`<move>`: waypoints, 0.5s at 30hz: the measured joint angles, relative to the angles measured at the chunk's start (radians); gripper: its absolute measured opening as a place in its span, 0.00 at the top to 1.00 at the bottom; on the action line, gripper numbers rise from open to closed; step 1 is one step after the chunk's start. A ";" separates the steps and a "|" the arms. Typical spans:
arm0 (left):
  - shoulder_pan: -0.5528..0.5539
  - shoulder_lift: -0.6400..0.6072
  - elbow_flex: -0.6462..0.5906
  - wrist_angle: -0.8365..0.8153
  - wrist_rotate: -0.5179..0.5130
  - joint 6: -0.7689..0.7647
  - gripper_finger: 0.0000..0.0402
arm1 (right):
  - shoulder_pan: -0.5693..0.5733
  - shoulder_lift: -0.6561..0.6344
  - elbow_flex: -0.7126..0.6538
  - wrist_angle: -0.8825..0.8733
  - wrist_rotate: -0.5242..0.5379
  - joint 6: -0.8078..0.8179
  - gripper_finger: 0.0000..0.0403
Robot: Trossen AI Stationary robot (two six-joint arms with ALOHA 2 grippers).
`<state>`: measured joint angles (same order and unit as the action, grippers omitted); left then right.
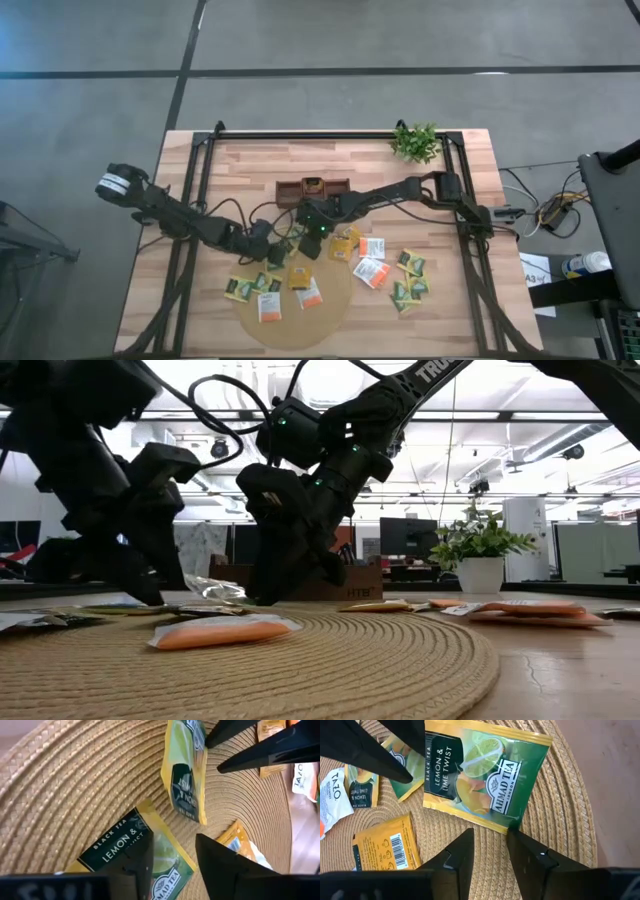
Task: Pick & Place Tea
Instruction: Put the green tea bag into the left section of the wooden organizer
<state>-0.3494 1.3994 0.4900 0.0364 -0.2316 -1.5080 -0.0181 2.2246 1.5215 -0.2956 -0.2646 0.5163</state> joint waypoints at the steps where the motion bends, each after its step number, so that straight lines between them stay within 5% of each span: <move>1: -0.003 0.000 0.000 0.000 -0.021 -0.012 0.61 | 0.000 0.000 0.000 0.000 0.000 0.000 0.70; 9: -0.004 0.000 -0.001 0.015 -0.170 -0.099 0.60 | 0.000 0.000 0.000 0.002 0.001 0.000 0.70; 15: -0.003 0.007 -0.001 0.037 -0.178 -0.109 0.61 | 0.000 0.001 -0.002 0.032 -0.002 0.009 0.70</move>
<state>-0.3527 1.4065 0.4892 0.0730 -0.4096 -1.6172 -0.0177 2.2260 1.5200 -0.2633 -0.2666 0.5255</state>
